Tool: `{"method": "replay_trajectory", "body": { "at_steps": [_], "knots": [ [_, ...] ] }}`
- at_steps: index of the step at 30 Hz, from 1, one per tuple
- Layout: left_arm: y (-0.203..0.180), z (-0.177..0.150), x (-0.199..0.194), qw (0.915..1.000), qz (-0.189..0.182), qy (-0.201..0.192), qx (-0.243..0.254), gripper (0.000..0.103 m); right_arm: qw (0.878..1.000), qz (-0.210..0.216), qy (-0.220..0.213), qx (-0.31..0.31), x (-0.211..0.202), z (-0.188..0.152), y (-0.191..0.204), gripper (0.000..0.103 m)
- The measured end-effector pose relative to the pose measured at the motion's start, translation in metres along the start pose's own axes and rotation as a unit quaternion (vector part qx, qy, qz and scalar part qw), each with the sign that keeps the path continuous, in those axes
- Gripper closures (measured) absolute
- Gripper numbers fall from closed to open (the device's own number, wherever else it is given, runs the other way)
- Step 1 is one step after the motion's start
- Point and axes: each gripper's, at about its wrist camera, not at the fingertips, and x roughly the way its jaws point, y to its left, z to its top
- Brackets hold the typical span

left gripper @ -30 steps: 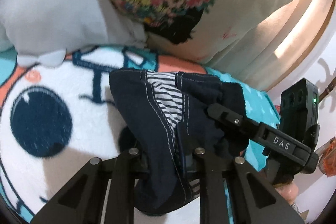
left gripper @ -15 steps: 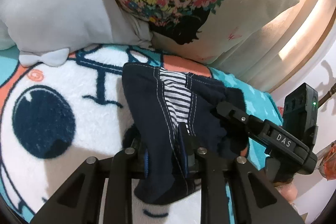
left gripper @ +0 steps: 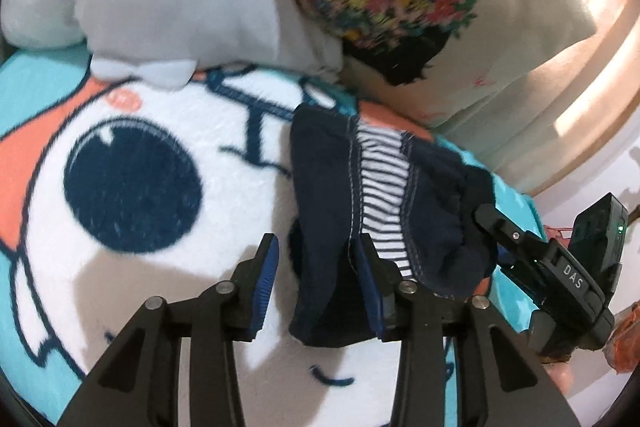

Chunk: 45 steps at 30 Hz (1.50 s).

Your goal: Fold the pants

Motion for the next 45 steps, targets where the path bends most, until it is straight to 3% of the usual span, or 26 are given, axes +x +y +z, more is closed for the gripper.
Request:
{"method": "replay_trajectory", "body": {
  "at_steps": [4, 9, 18, 21, 25, 29, 39, 45],
  "knots": [
    [-0.004, -0.001, -0.013, 0.9999, 0.0, -0.011, 0.005, 0.064, 1.0, -0.018, 0.009, 0.019, 0.007, -0.002, -0.008, 0.039],
    [-0.006, -0.005, -0.028, 0.9997, 0.013, -0.022, 0.006, 0.056, 0.999, -0.024, -0.011, 0.023, -0.009, -0.007, -0.006, 0.038],
    [-0.013, -0.027, -0.053, 0.9966, 0.064, -0.04, 0.032, 0.056, 0.998, -0.027, -0.042, 0.029, -0.044, -0.033, 0.004, 0.034],
    [-0.022, -0.035, -0.068, 0.99, 0.107, -0.069, 0.059, 0.051, 0.998, -0.021, -0.048, 0.032, -0.055, -0.043, 0.008, 0.033],
    [-0.035, -0.046, -0.092, 0.9749, 0.164, -0.118, 0.093, 0.037, 0.998, -0.019, -0.049, 0.03, -0.061, -0.053, 0.014, 0.032],
    [-0.043, -0.054, -0.107, 0.9637, 0.195, -0.143, 0.113, 0.027, 0.998, -0.018, -0.043, 0.029, -0.064, -0.062, 0.02, 0.032],
    [-0.044, -0.065, -0.117, 0.9697, 0.174, -0.129, 0.113, 0.026, 0.999, -0.018, -0.046, 0.008, -0.076, -0.073, 0.04, 0.029],
    [-0.027, -0.054, -0.102, 0.9906, 0.09, -0.077, 0.069, 0.026, 0.999, -0.022, -0.038, 0.012, -0.069, -0.07, 0.036, 0.028]
  ]
}}
